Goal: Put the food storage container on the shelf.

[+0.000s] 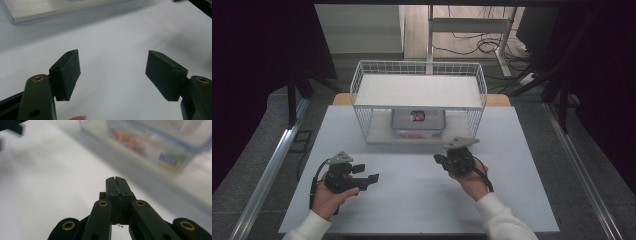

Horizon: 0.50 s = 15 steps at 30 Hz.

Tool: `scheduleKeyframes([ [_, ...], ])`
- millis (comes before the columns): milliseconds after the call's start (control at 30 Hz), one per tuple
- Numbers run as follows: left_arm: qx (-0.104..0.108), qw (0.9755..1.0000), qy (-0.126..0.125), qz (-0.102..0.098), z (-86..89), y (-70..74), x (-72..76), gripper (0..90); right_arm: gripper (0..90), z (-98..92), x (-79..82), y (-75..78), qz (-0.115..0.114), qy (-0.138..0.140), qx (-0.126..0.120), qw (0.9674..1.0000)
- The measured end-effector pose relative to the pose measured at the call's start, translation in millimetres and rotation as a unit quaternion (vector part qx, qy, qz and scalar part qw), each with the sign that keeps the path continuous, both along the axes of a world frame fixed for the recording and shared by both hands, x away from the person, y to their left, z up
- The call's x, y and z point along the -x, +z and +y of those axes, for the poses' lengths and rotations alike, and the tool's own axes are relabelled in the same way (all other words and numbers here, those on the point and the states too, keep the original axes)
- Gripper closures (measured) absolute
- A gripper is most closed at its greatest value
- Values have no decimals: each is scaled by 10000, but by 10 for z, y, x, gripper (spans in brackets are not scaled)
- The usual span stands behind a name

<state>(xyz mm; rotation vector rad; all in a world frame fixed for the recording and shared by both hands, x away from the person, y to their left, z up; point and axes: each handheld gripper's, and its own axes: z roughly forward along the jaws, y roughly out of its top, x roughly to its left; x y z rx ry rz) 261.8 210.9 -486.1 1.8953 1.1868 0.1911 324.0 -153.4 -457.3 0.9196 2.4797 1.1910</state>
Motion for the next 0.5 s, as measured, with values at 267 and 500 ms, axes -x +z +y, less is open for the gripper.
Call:
scheduleKeyframes([
  [267, -70, 10000, 55, -12, -20, -17, -22, 277, 879, -611, 385, -41, 172, -333, -298, 9989],
  [500, -128, 9999, 33, -20, -37, -27, -31, 276, 618, -817, 332, -145, 303, -405, -280, 9983],
])
